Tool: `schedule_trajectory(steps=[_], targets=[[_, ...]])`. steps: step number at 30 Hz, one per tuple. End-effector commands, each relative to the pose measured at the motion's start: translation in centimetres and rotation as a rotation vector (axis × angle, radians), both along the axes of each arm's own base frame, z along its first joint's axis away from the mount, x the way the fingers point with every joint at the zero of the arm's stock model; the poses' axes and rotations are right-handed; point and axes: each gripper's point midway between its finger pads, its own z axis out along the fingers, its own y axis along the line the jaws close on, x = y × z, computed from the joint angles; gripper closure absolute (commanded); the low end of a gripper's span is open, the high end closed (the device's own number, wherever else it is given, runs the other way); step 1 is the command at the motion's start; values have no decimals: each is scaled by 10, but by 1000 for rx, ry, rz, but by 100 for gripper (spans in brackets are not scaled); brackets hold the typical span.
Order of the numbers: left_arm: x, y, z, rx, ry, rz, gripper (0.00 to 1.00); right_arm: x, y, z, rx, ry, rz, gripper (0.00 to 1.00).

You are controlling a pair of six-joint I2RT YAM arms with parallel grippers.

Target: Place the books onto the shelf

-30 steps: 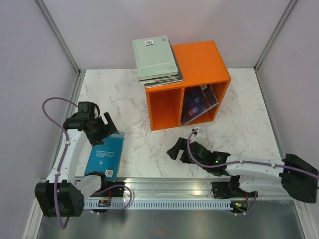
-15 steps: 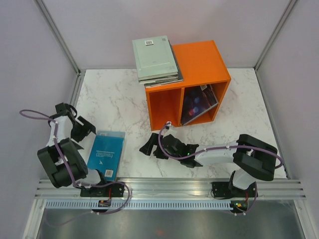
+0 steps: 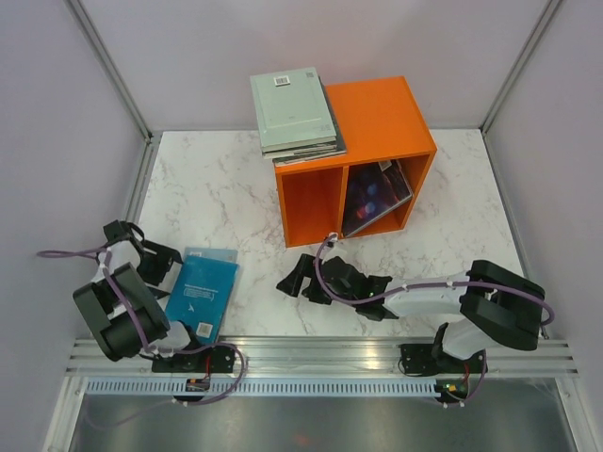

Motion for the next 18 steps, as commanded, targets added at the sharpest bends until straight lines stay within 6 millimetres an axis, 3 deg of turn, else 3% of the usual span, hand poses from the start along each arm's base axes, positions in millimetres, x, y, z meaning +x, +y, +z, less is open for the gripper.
schedule_trajectory(steps=[1, 6, 9, 15, 18], targets=[[-14, -30, -31, -76, 1, 102, 8, 4, -6, 19, 36, -28, -7, 3], [-17, -71, -31, -149, -8, 65, 9, 8, -17, 18, 44, -26, -26, 3], [-24, -92, -29, -173, -16, 75, 9, 7, -9, 18, 66, -20, -5, 2], [-24, -125, -14, -180, -57, 53, 11, -1, 24, 4, 141, 33, 26, 4], [-23, -126, -11, -171, -40, 15, 11, -7, 52, 1, 173, 43, 42, 4]])
